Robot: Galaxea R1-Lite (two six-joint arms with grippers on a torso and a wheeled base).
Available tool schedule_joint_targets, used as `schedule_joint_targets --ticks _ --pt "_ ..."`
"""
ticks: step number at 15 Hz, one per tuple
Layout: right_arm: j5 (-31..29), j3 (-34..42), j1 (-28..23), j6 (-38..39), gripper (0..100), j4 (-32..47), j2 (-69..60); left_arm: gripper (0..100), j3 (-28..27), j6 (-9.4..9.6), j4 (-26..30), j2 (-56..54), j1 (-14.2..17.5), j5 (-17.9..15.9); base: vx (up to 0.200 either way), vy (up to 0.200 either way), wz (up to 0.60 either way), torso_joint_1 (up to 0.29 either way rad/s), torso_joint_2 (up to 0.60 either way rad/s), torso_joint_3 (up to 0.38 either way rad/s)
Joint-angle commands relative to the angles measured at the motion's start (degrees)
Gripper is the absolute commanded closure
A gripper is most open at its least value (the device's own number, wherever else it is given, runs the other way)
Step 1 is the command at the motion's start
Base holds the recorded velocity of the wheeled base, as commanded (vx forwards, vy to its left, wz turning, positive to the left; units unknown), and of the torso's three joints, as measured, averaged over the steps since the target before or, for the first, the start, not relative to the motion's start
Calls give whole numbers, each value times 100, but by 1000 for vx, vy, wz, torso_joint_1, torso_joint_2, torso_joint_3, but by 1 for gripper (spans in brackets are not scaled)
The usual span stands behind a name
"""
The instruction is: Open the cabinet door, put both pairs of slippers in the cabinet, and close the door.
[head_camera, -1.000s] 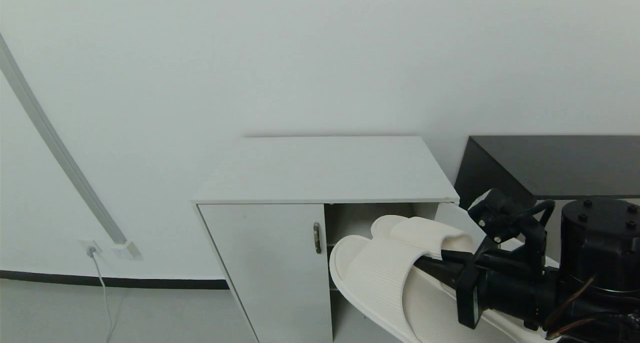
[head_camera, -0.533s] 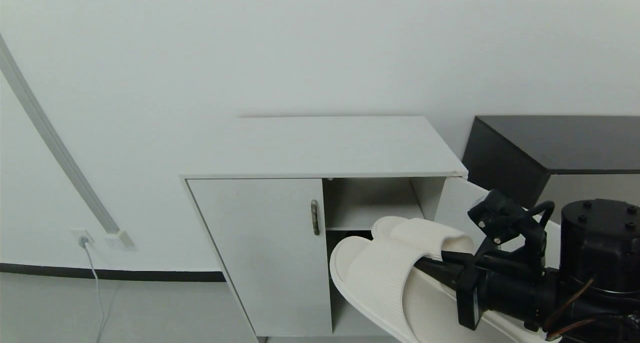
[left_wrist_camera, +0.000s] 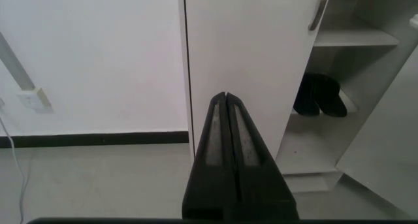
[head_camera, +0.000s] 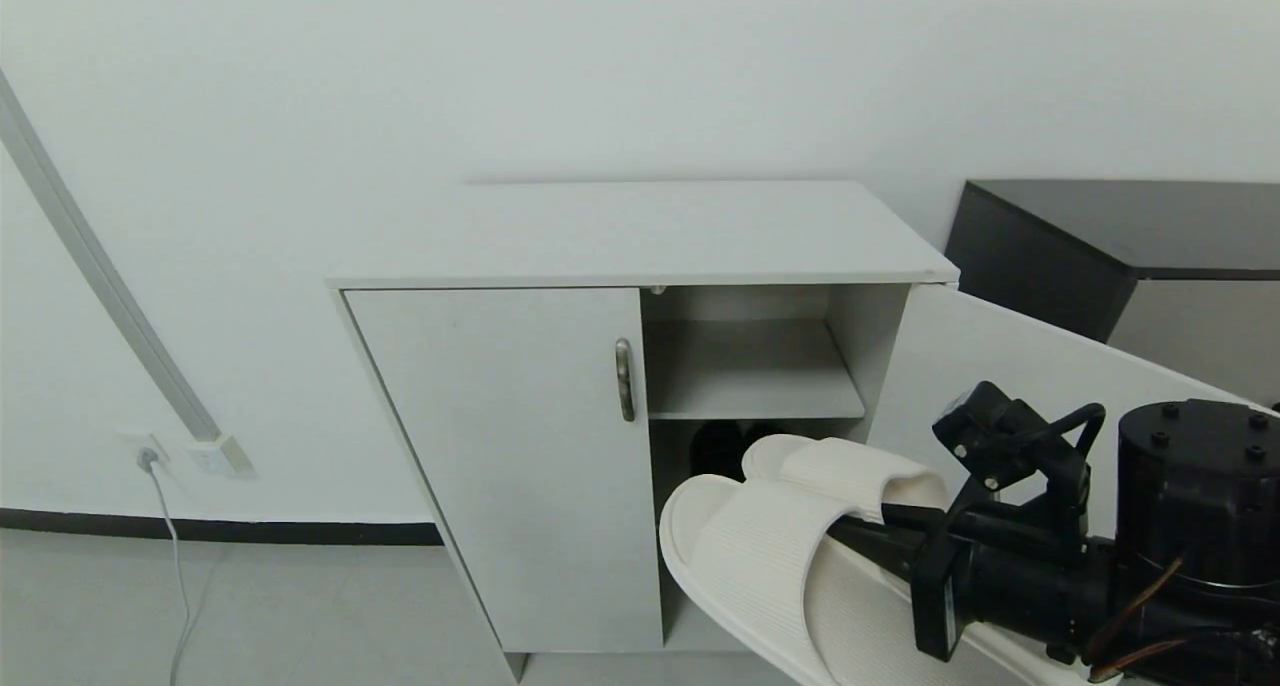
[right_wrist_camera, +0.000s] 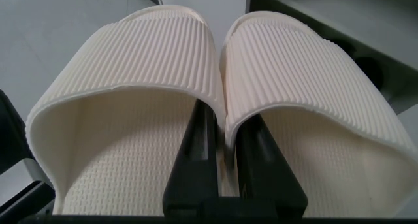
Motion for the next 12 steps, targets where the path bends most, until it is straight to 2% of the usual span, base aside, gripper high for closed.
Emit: schedule_joint_targets --ticks 1,7,12 --pt "1 1 -7 -1 100 -2 16 100 0 -1 0 7 1 0 0 0 0 -144 481 320" --pt "10 -8 2 -1 100 -2 69 100 0 -1 0 7 1 0 0 0 0 -123 464 343" --pt "10 27 2 -1 100 -2 131 100 0 -1 0 7 1 0 0 0 0 -52 442 393"
